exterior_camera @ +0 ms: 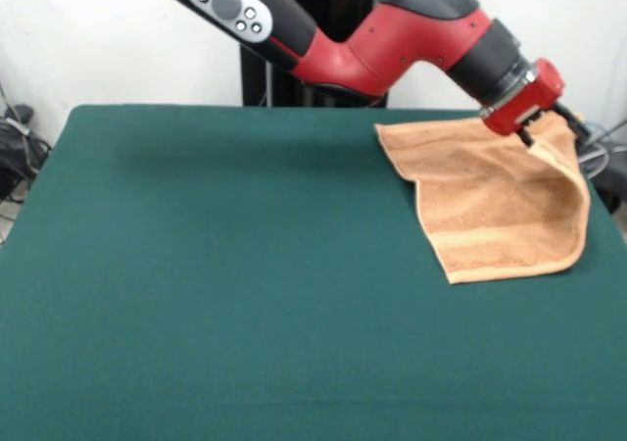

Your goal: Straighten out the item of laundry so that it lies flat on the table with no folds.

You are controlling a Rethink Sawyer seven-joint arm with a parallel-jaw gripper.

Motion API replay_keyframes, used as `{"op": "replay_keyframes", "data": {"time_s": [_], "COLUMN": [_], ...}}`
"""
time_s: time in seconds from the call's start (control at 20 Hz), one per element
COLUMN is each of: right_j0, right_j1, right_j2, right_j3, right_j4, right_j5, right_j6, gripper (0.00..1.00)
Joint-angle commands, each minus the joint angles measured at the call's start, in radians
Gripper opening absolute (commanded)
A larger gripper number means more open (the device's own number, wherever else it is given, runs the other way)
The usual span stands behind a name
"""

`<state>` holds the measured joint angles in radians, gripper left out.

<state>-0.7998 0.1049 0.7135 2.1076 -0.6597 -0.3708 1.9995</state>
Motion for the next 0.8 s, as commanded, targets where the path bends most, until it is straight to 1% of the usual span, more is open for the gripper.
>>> {"op": "replay_keyframes", "data": {"time_s": [0.05,0.2,0.55,0.65,0.75,0.8], "right_j0": [0.049,0.061,0.117,0.119,0.156,0.162], "right_j1": [-0.035,-0.045,-0.115,-0.102,-0.157,-0.160], "right_j2": [0.066,0.072,0.087,0.083,0.098,0.096], "right_j3": [-0.056,-0.046,0.024,0.022,0.072,0.077], "right_j4": [0.076,0.094,0.174,0.167,0.219,0.223], "right_j5": [-0.054,-0.064,-0.135,-0.142,-0.187,-0.196], "right_j6": [0.183,0.192,0.214,0.211,0.222,0.222], "gripper": [1.00,1.00,1.00,1.00,1.00,1.00]}}
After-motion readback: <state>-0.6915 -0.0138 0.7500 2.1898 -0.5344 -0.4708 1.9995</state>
